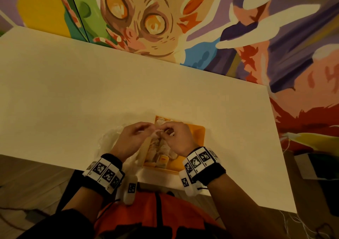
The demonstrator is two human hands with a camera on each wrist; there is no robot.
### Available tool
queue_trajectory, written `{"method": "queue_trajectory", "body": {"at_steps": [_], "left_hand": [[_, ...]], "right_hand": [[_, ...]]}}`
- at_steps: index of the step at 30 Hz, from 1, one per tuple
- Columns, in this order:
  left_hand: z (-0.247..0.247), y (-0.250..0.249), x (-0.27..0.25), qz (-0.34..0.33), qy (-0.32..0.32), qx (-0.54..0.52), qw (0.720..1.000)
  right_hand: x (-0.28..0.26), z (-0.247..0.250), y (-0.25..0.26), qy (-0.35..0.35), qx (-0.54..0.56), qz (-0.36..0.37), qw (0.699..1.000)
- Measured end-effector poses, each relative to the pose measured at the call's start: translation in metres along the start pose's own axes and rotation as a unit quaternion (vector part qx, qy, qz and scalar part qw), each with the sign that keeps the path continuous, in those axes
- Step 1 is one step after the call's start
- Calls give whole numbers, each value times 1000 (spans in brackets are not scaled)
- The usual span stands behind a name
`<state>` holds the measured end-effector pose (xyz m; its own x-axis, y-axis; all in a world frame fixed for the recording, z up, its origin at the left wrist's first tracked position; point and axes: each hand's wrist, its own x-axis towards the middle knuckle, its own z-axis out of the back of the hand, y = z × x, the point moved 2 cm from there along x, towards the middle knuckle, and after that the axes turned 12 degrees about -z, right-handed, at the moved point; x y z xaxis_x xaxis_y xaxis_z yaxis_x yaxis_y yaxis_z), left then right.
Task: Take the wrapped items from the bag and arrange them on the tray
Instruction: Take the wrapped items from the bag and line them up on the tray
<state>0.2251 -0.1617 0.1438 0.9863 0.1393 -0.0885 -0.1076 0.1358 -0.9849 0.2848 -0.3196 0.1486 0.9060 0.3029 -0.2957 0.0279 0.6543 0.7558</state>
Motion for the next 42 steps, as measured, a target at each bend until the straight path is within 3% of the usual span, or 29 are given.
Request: {"method": "queue_trajectory", "body": {"at_steps": [3, 6, 13, 19, 23, 29, 35, 42], "left_hand": [[0, -6, 2, -118, 1, 106, 987], [4, -1, 7, -120, -45, 166, 978], [-4, -4, 5, -143, -43, 121, 981], [-6, 4, 5, -115, -32, 134, 984], [-4, 18, 4, -49, -10, 181, 982], [-9, 35, 4, 13, 23, 241, 970], [-15, 40, 3, 43, 56, 269, 961], [-14, 46, 4, 42, 53, 274, 959]], "right_hand": [[2, 3, 0, -2, -2, -5, 1000], [2, 2, -1, -5, 20, -8, 1000], [-5, -1, -3, 13, 24, -10, 1000], [-4, 1, -17, 30, -4, -58, 998], [-2, 8, -40, 30, -89, -120, 988], [-5, 15, -63, 81, -151, -238, 956], [-2, -8, -67, 132, -274, -262, 916], [6, -28, -81, 90, -207, -320, 920]]}}
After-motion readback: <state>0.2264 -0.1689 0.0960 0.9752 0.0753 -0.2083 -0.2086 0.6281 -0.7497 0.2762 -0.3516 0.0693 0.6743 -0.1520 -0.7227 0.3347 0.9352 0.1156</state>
